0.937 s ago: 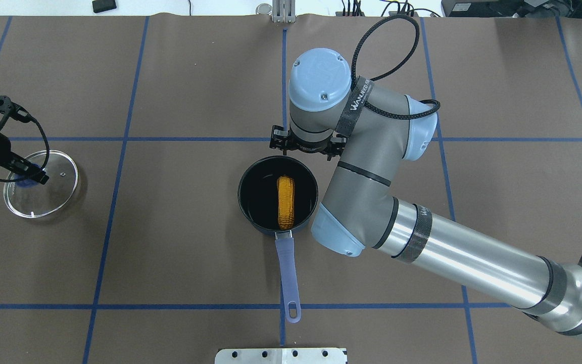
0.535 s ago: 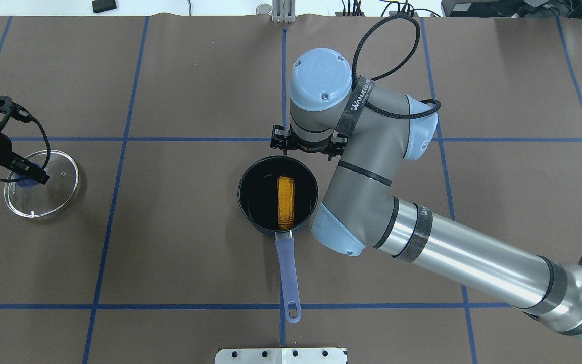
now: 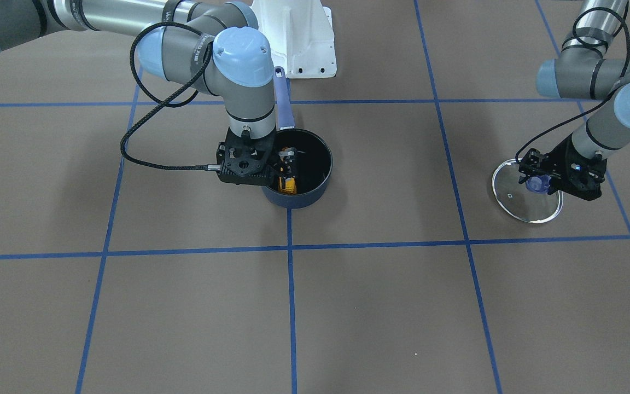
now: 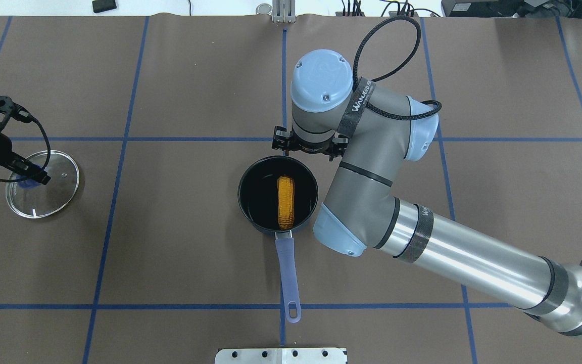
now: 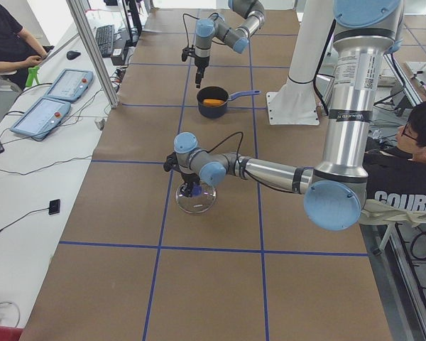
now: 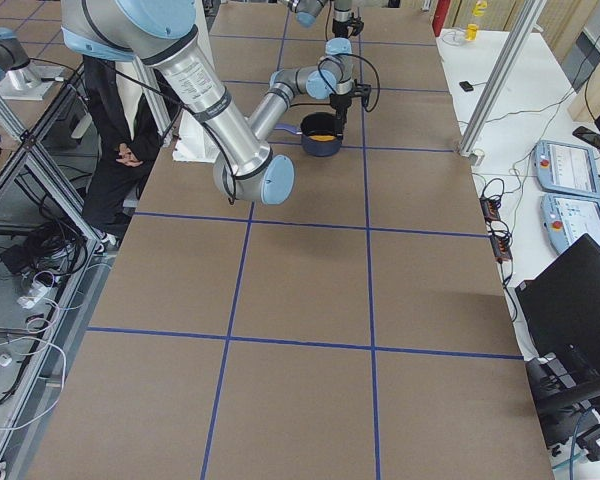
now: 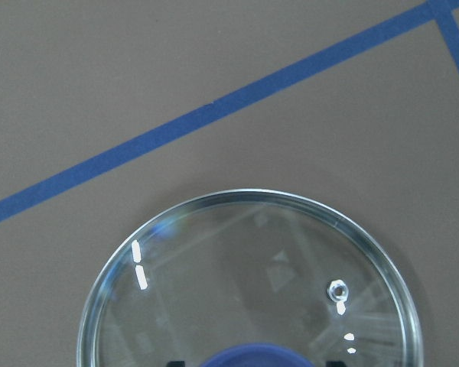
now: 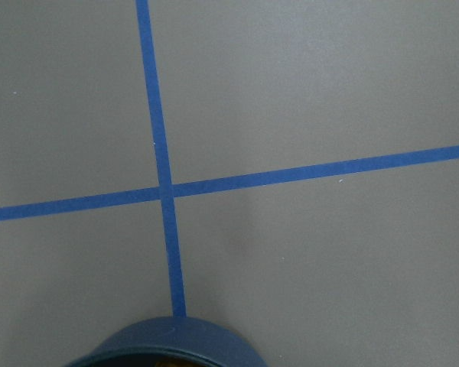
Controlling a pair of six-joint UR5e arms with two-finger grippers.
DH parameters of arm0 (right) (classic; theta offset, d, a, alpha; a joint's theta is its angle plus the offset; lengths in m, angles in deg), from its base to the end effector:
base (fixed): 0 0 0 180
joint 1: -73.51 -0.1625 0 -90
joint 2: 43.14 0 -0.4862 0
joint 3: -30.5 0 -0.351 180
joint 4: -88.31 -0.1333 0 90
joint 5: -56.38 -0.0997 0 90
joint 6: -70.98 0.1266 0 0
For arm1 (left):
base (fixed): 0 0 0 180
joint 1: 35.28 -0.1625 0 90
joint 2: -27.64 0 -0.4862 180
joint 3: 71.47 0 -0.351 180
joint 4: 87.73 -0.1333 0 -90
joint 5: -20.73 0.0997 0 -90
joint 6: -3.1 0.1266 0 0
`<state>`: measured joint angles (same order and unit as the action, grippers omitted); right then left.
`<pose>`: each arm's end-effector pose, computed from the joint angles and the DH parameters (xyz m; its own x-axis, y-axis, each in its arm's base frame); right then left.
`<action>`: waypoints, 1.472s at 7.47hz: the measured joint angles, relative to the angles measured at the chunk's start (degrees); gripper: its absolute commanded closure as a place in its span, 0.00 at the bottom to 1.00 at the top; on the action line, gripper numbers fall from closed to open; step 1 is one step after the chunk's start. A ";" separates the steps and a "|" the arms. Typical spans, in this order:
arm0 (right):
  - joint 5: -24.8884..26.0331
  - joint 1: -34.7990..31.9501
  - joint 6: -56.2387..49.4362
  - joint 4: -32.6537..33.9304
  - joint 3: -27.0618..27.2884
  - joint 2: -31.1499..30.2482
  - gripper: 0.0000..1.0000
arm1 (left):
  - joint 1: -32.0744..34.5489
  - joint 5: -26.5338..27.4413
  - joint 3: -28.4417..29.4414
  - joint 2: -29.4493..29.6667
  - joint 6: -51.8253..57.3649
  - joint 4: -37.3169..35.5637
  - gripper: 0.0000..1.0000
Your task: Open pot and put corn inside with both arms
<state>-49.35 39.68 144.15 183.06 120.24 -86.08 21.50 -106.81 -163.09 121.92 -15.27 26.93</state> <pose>-0.5695 -0.5008 0.2616 0.7019 0.1349 0.6994 -0.1900 0.9818 0.0012 0.2392 -0.4677 0.6470 0.6171 0.4312 -0.6582 -0.2922 0.9022 0.3172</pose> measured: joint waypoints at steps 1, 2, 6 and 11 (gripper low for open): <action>-0.04 -0.16 -0.18 0.00 0.01 -0.02 0.00 | 0.00 -0.13 -0.05 0.09 -0.02 0.02 0.03; -0.72 -0.86 -0.72 0.00 0.05 -0.04 0.00 | 0.01 -0.48 -0.24 0.30 -0.04 -0.02 0.03; -15.23 -17.15 -19.78 -0.02 0.09 -5.81 0.00 | 9.39 -9.31 -0.67 5.07 10.03 -11.33 0.02; -25.10 -38.74 -51.45 -2.19 0.49 -22.36 0.00 | 28.99 -10.48 6.85 11.21 45.34 -30.68 0.02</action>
<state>-74.45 0.93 92.70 180.87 120.72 -108.43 50.49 -117.29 -156.24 133.13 30.07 -3.75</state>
